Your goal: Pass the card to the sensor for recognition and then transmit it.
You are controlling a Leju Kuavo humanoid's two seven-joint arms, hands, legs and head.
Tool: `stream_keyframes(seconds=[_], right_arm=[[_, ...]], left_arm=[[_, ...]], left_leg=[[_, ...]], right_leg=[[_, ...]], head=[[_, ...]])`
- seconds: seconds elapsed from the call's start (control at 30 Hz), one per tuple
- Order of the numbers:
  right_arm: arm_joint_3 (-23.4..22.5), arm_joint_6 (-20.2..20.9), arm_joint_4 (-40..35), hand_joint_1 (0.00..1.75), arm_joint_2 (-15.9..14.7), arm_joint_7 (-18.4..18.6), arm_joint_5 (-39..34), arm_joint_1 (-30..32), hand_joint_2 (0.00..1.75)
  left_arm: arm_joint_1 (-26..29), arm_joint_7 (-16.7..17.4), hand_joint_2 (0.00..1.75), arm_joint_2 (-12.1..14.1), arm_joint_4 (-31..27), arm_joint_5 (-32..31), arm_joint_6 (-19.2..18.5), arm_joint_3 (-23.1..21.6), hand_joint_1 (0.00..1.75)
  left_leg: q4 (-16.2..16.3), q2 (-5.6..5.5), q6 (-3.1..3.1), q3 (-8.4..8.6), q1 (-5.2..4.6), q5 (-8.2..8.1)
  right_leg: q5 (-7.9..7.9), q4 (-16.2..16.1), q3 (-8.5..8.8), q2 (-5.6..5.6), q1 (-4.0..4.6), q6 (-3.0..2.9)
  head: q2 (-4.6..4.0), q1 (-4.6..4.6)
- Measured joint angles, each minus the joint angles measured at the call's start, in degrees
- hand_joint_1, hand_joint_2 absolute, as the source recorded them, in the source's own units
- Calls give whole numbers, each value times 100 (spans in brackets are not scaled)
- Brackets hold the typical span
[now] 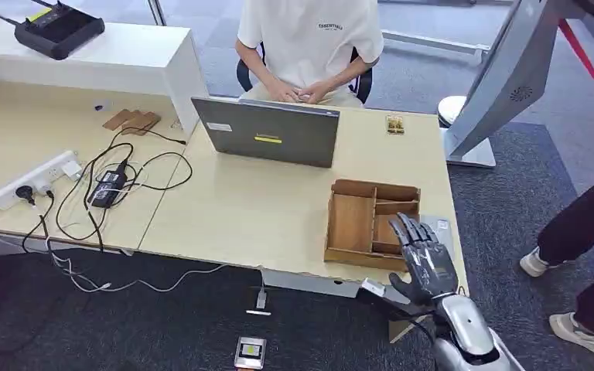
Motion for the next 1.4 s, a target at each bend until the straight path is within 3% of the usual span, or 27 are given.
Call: stream_keyframes(seconds=[0.8,1.4], right_arm=[[18,-22,-59,0,-72,-72,-77,94,175],[83,79,-55,0,35,-175,-74,85,175]], left_arm=[[0,-79,175,-7,2,-94,0,0,0],[-1,-101,175,-17,2,-138,-2,0,0]], left_leg=[[0,0,0,0,0,0],[0,0,0,0,0,0]], right_leg=[[0,1,1,0,0,0],[0,0,2,0,0,0]], head=[[0,0],[0,0]])
